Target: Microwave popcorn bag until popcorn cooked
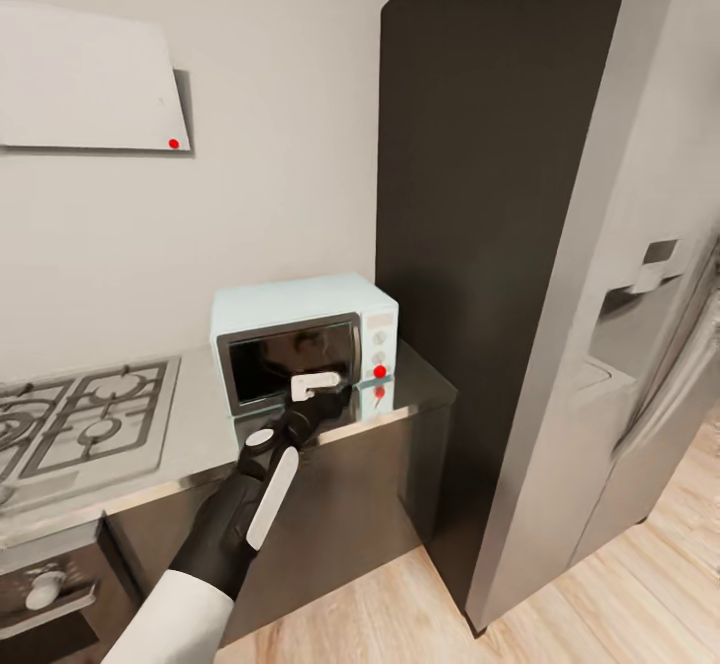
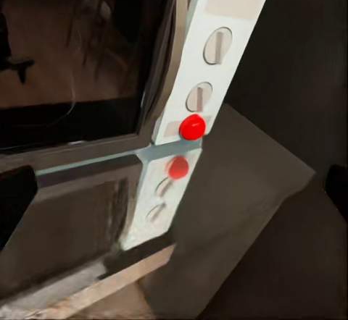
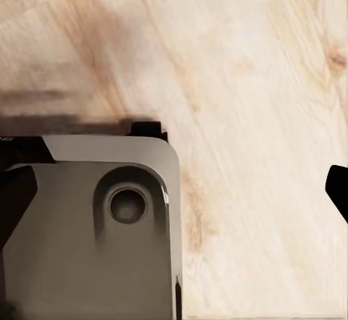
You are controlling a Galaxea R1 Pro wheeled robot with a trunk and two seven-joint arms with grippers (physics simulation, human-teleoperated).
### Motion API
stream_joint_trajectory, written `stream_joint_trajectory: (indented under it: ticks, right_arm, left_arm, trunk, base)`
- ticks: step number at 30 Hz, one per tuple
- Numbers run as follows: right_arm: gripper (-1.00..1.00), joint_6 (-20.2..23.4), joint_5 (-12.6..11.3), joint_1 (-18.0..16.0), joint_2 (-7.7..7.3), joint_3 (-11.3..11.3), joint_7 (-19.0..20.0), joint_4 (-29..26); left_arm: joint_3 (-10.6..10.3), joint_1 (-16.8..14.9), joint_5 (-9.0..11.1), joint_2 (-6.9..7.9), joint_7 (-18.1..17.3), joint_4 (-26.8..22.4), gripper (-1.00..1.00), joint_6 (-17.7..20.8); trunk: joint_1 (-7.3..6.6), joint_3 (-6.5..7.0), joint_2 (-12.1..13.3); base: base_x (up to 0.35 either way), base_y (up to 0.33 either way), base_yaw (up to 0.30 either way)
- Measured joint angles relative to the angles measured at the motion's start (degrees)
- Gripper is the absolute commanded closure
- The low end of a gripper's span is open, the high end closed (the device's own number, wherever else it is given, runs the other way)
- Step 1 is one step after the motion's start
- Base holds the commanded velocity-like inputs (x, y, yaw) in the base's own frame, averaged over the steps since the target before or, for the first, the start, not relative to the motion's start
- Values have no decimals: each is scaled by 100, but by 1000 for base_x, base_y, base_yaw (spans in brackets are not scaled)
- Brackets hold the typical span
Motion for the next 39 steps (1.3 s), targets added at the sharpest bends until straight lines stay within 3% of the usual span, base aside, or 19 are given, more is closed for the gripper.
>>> stream_joint_trajectory:
  ticks: [8,10,12,14,18,22,23,26,29,31,33,36,39]
  right_arm:
    - [-100,-2,-3,0,-8,-6,0,0]
    - [-100,3,-3,0,-12,-8,-8,0]
    - [-100,3,-2,0,-17,-3,-21,-4]
    - [-100,4,0,0,-21,-1,-41,-6]
    - [-100,0,6,-1,-23,0,-54,-22]
    - [-100,-3,11,-1,-23,2,-54,-31]
    - [-100,-1,14,-1,-23,2,-51,-31]
    - [-100,0,29,-1,-4,23,-48,-32]
    - [-100,-4,46,-1,20,34,-47,-32]
    - [-100,-5,39,-1,19,12,-47,-32]
    - [-100,-5,25,-1,5,-8,-46,-33]
    - [-100,-4,21,-1,30,-1,-47,-32]
    - [-100,-13,39,-2,11,-8,-47,-35]
  left_arm:
    - [-15,0,20,-33,-4,31,-100,-10]
    - [-18,0,195,-33,-32,256,-100,-45]
    - [-12,0,491,-12,-56,972,-100,-81]
    - [-3,1,657,13,-65,1541,-100,-96]
    - [18,1,790,14,-68,3506,-100,-188]
    - [53,8,1318,11,-79,6056,-100,-1501]
    - [56,24,1450,19,-80,6388,-100,-1649]
    - [60,197,1591,213,-37,6682,-100,-1777]
    - [61,958,1618,682,-45,6722,-100,-1841]
    - [60,1258,1622,846,-51,6725,-100,-1858]
    - [53,1518,1609,913,-62,6725,-100,-1868]
    - [50,1764,1592,900,-66,6726,-100,-1895]
    - [48,2010,1596,898,-61,6721,-100,-2171]
  trunk:
    - [0,0,0]
    - [-1,0,0]
    - [-2,-1,-1]
    - [-3,-1,0]
    - [-3,-2,-1]
    - [-3,-2,-1]
    - [-3,-2,-1]
    - [-3,-2,-1]
    - [-3,-2,-2]
    - [-3,-2,-2]
    - [-3,-1,-2]
    - [-3,-1,-2]
    - [-3,-1,-2]
  base:
    - [-336,0,0]
    - [-145,0,0]
    - [-41,0,0]
    - [-12,0,0]
    - [-2,0,0]
    - [0,0,0]
    - [0,0,0]
    - [0,0,0]
    - [0,0,0]
    - [0,0,0]
    - [0,0,0]
    - [0,0,43]
    - [0,0,231]
